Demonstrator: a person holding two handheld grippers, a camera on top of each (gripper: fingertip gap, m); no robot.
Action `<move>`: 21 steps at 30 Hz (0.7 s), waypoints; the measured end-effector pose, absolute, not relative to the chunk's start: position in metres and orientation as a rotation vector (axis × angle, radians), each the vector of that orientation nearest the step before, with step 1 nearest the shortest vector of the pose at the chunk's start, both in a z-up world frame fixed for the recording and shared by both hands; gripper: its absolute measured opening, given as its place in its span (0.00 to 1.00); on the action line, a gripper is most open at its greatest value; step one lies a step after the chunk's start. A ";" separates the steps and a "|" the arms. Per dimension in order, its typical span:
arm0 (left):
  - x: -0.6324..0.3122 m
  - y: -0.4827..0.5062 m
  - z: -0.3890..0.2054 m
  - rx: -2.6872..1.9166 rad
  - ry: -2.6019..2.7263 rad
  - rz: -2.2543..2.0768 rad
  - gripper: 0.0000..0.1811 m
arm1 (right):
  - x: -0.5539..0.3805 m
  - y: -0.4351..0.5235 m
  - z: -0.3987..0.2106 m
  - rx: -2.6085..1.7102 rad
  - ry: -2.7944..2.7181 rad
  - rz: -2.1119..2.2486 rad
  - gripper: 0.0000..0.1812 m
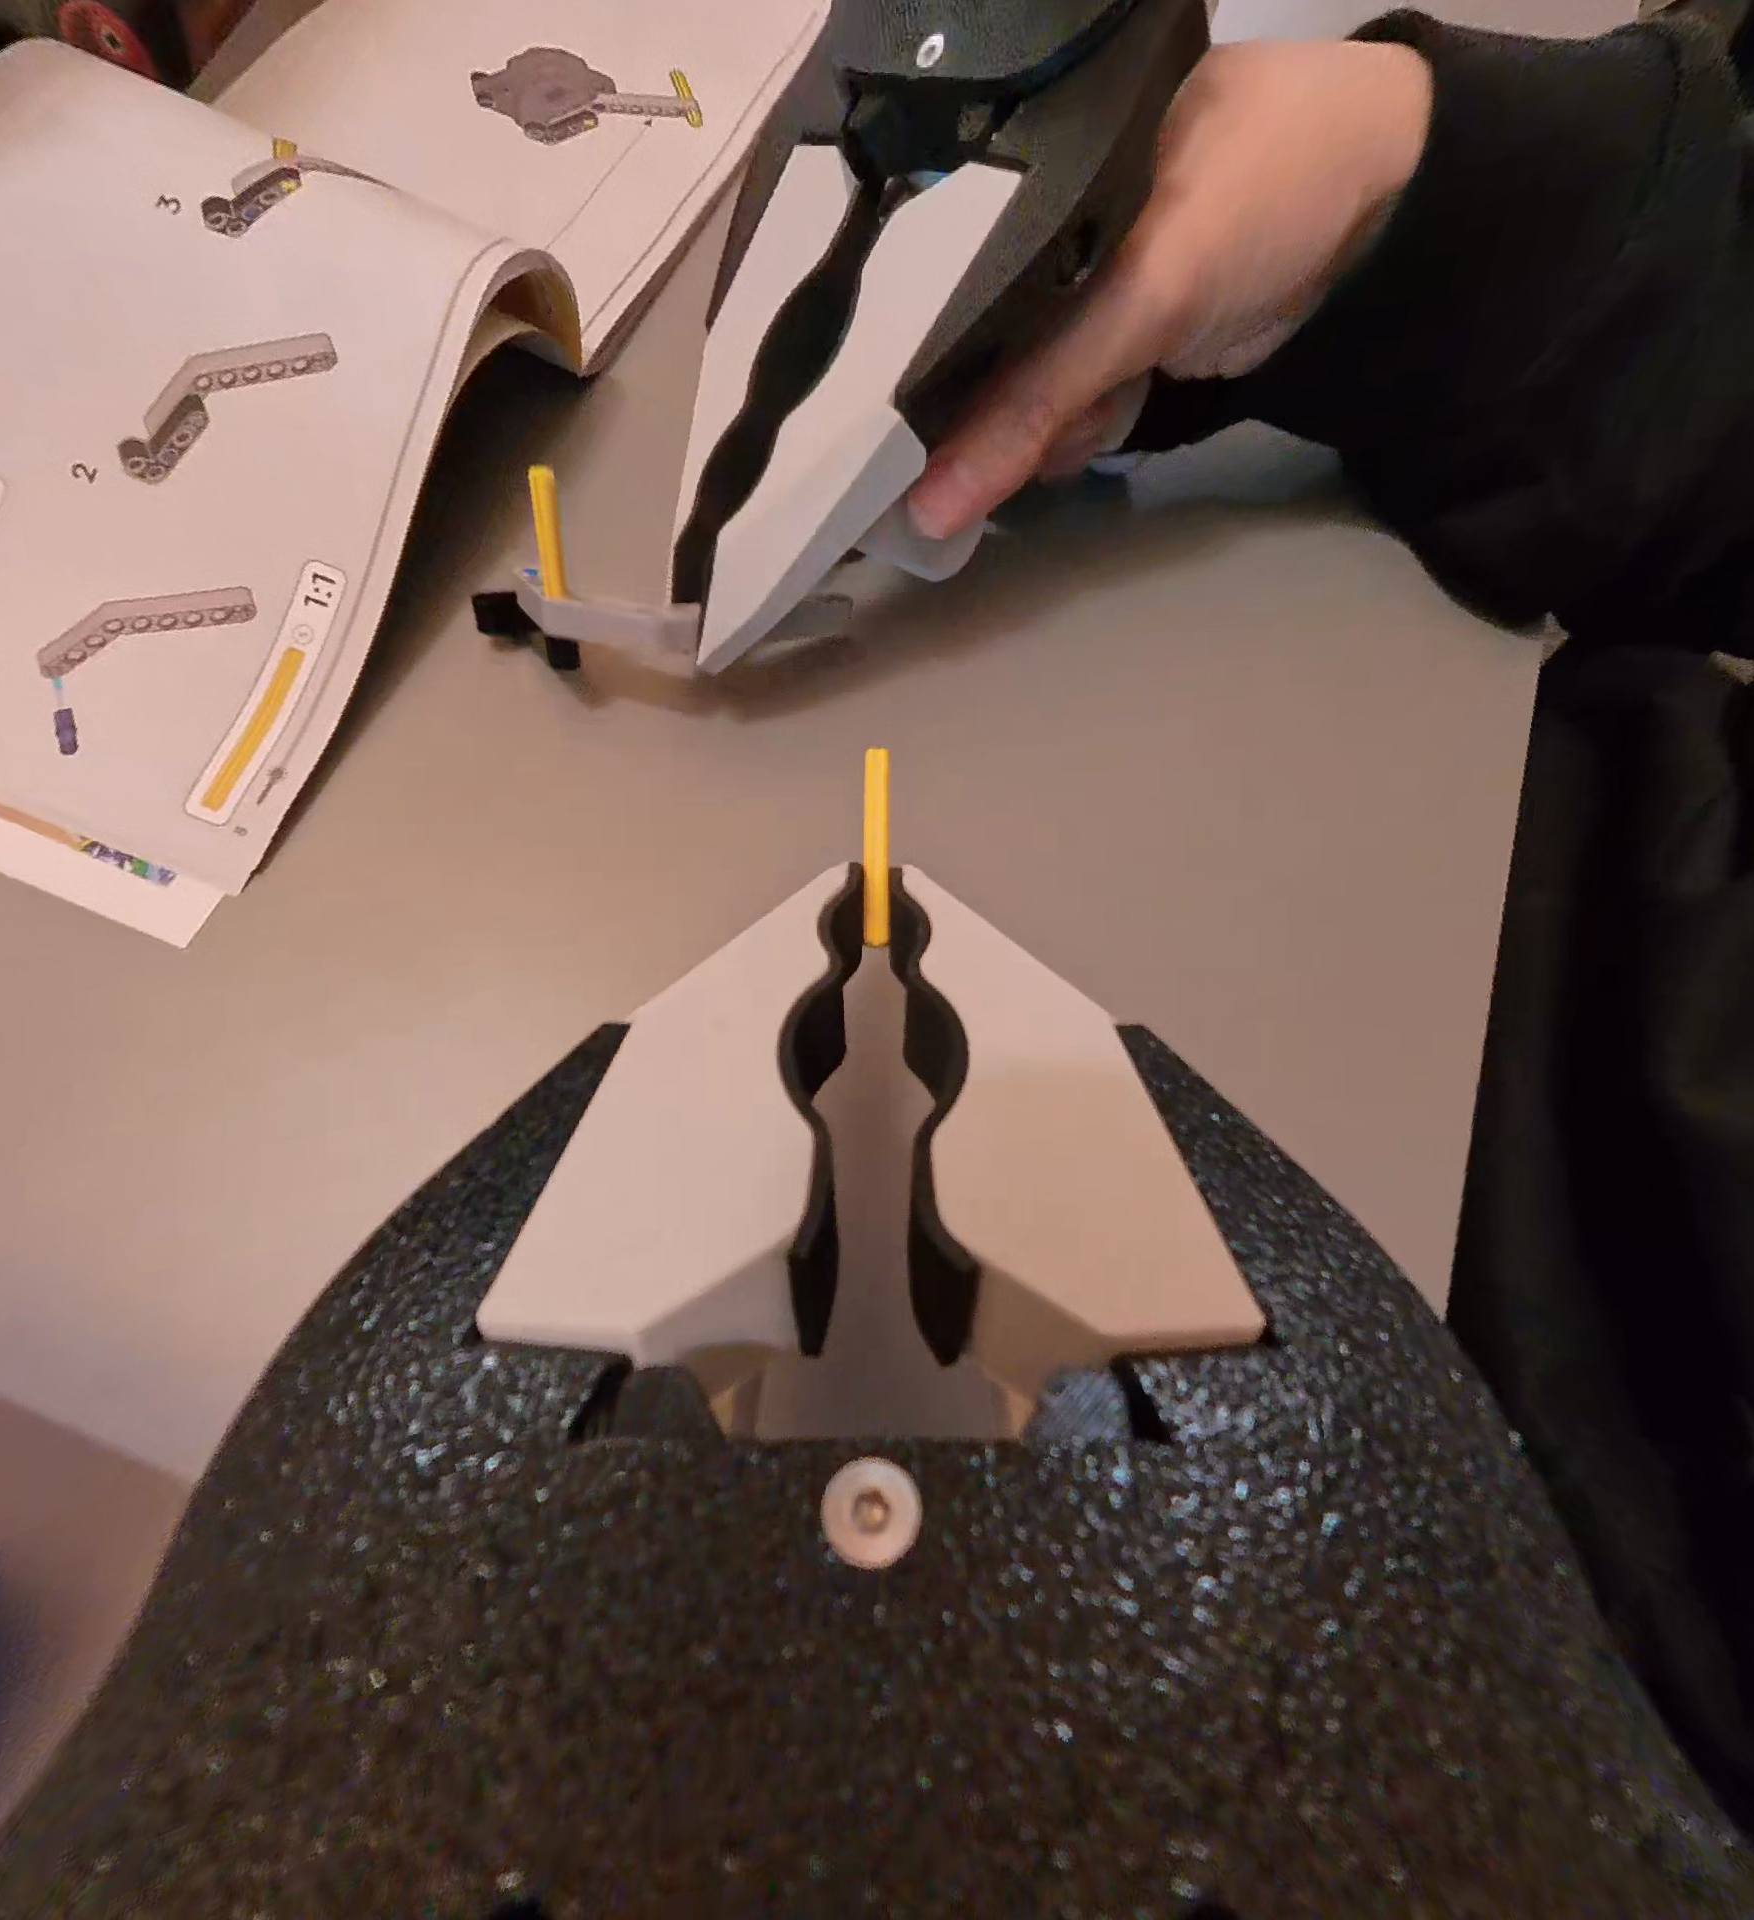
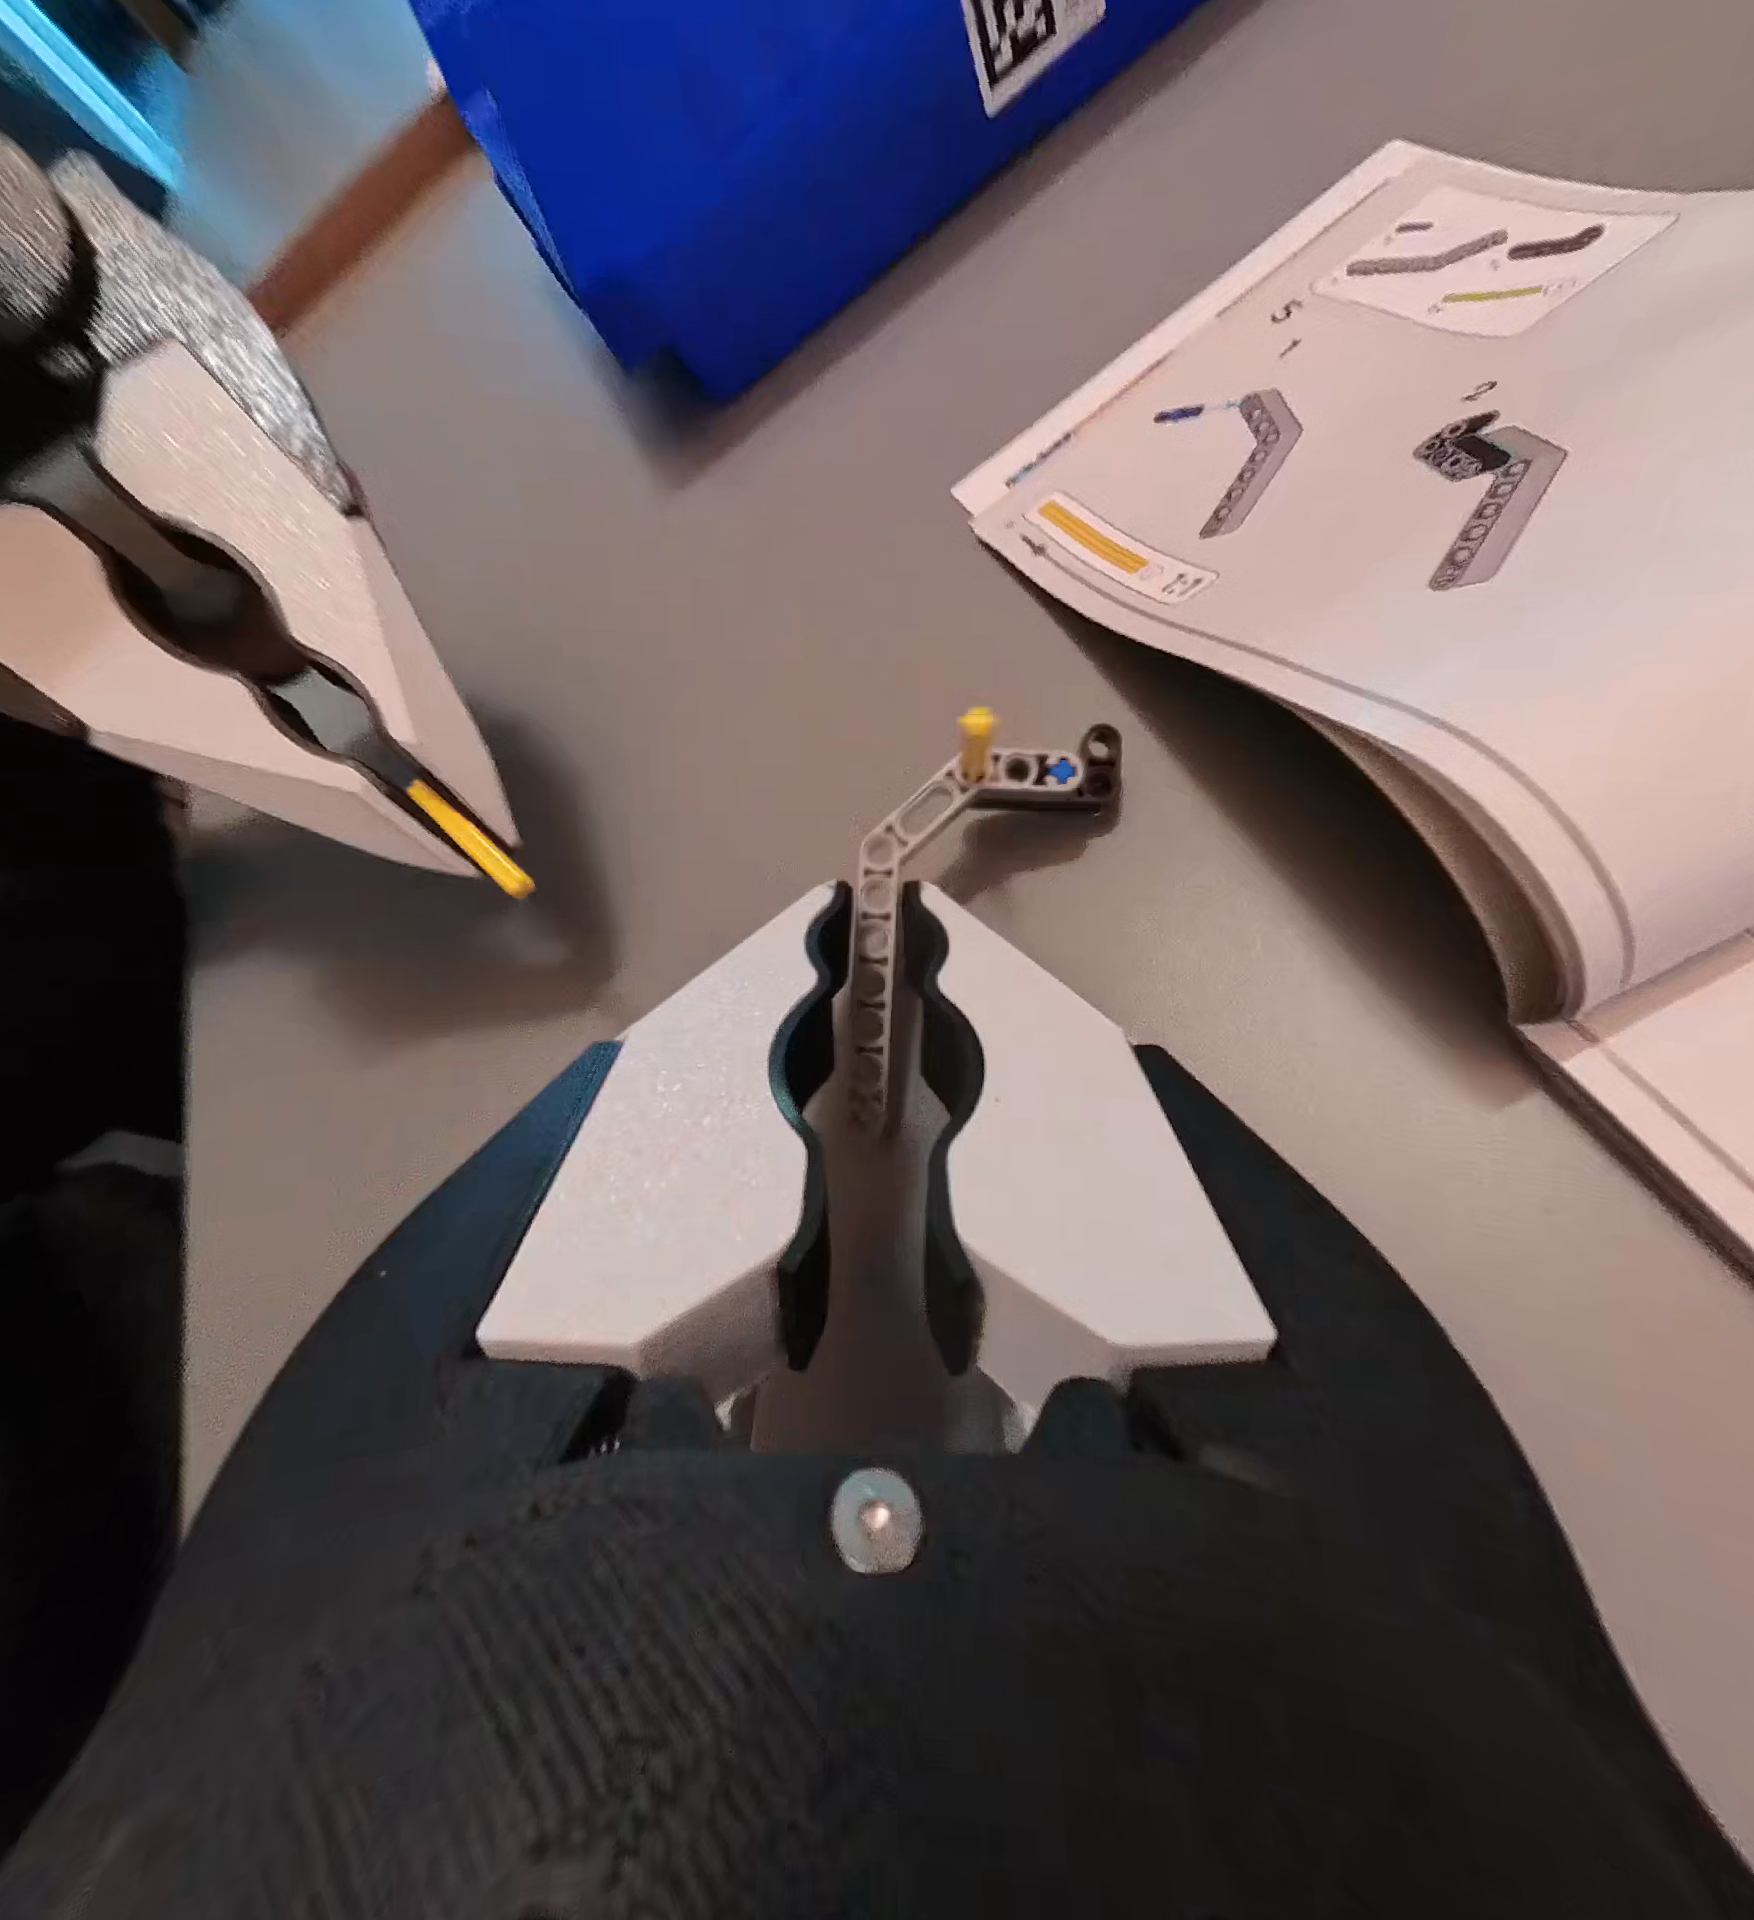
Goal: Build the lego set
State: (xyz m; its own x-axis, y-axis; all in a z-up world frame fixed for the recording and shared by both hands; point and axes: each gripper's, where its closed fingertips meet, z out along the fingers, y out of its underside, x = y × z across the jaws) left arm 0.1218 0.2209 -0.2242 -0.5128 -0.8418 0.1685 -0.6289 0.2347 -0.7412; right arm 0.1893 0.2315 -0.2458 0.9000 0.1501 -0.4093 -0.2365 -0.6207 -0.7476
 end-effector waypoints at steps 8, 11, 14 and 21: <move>0.120 0.225 -0.223 -1.366 2.238 -1.146 0.00 | 0.194 0.201 -0.258 -2.390 -0.070 0.274 0.19; 0.120 0.226 -0.220 -1.360 2.230 -1.156 0.00 | 0.201 0.195 -0.261 -2.428 -0.113 0.164 0.20; 0.120 0.225 -0.221 -1.359 2.234 -1.158 0.00 | 0.199 0.202 -0.262 -2.428 -0.175 0.118 0.18; 0.120 0.220 -0.221 -1.340 2.256 -1.142 0.00 | 0.190 0.203 -0.264 -2.461 -0.212 0.129 0.08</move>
State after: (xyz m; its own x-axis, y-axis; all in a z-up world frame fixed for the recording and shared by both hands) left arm 0.1196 0.2203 -0.2210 -0.5311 -0.8342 0.1486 -0.6134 0.2575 -0.7466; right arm 0.1900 0.2029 -0.2635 0.9821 0.1841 -0.0395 0.1197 -0.7722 -0.6240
